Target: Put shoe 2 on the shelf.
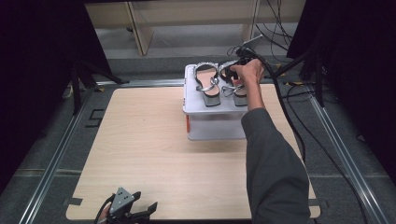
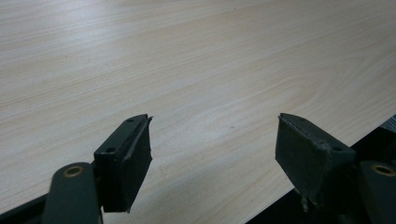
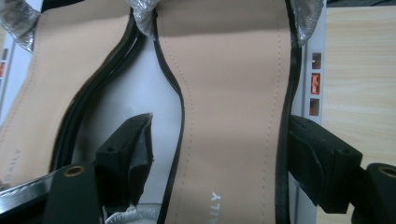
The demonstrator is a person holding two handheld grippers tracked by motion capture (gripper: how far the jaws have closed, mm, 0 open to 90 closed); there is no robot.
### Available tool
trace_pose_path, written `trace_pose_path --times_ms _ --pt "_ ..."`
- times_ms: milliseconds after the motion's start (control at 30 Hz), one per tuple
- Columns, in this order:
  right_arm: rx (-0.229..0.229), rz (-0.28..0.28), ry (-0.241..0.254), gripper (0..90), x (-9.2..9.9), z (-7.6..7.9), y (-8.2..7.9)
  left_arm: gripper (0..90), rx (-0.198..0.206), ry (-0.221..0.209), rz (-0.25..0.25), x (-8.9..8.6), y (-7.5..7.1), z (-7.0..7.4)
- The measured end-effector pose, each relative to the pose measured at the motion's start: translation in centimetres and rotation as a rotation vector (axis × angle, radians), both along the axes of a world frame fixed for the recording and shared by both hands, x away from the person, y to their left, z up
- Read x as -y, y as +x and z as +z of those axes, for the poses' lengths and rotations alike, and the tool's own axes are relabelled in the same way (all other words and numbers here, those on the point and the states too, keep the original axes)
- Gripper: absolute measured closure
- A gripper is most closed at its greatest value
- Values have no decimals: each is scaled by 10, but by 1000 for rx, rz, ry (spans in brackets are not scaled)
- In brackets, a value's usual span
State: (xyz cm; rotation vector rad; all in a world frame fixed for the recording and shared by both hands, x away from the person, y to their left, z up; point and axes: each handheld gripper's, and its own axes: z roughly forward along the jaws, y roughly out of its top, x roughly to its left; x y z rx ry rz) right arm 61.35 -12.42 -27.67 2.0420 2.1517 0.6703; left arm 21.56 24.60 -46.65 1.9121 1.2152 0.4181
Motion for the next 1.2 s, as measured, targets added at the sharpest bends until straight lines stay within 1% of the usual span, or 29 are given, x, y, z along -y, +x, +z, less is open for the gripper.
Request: trace_pose_path --times_ms 33,67,133,167,233,267,333,367,433,500,533,567,600,633,667,733,767,800,833,867,900,933,967,1000,1033,1067,1100,1167,1200 --pt "16 -4 4 269 3 1 -1 265 -3 -3 4 0 0 0" --pt "51 -22 33 309 7 7 -2 266 1 -3 0 0 -1 -1" --pt "63 -26 47 307 9 10 -2 266 1 -5 2 0 0 -1" --pt "82 -31 60 307 11 17 -4 267 -4 -3 3 0 0 0" --pt "109 -3 55 308 13 25 -4 267 2 -6 -1 0 -1 -1" --pt "117 9 57 308 13 30 -5 267 3 8 -9 -1 -1 -1" --pt "160 43 54 309 17 40 -7 267 0 -5 -1 0 0 -1" --pt "182 38 65 312 18 48 -10 267 2 -7 -1 0 0 -1" --pt "197 61 71 311 22 56 -14 267 0 -7 -1 0 -1 -1" --pt "223 81 89 313 29 65 -20 267 -1 -7 6 0 -1 -2" --pt "255 100 89 332 38 71 -27 267 1 -4 4 0 -1 -2" --pt "255 100 89 332 38 71 -27 267 1 -4 4 0 -1 -2" --pt "254 133 65 329 50 73 -35 267 0 -4 4 0 -1 -2" --pt "254 133 65 329 50 73 -35 267 -6 25 -6 -2 0 -2" --pt "277 134 55 336 63 73 -43 268 -2 -4 6 0 0 -2" --pt "277 139 55 342 68 72 -46 268 -3 3 2 -1 0 -3" --pt "279 155 45 349 76 69 -51 268 -5 1 9 -1 0 -3" --pt "272 174 47 350 81 67 -53 268 -8 30 4 -2 1 -3" --pt "282 203 53 359 87 63 -57 268 -5 -1 14 -1 1 -3" --pt "285 208 30 371 91 61 -62 268 -6 3 14 -1 1 -3" --pt "279 229 19 374 96 57 -68 268 -5 6 15 -1 1 -4" --pt "256 266 9 374 101 49 -76 267 -6 4 15 -1 1 -4" --pt "256 266 9 379 101 49 -76 267 -6 5 15 -2 1 -4" --pt "244 304 -1 381 102 38 -85 267 -9 15 15 -2 2 -4" --pt "244 304 -1 381 102 38 -85 267 -9 15 15 -2 2 -4" --pt "229 322 -29 381 100 30 -92 267 -8 9 17 -2 1 -5" --pt "229 322 -29 381 100 30 -92 267 -8 9 17 -2 1 -5" --pt "214 365 -34 384 97 19 -100 267 -16 32 17 -3 2 -5" --pt "202 369 -31 386 94 16 -103 267 -19 18 25 -2 1 -4"
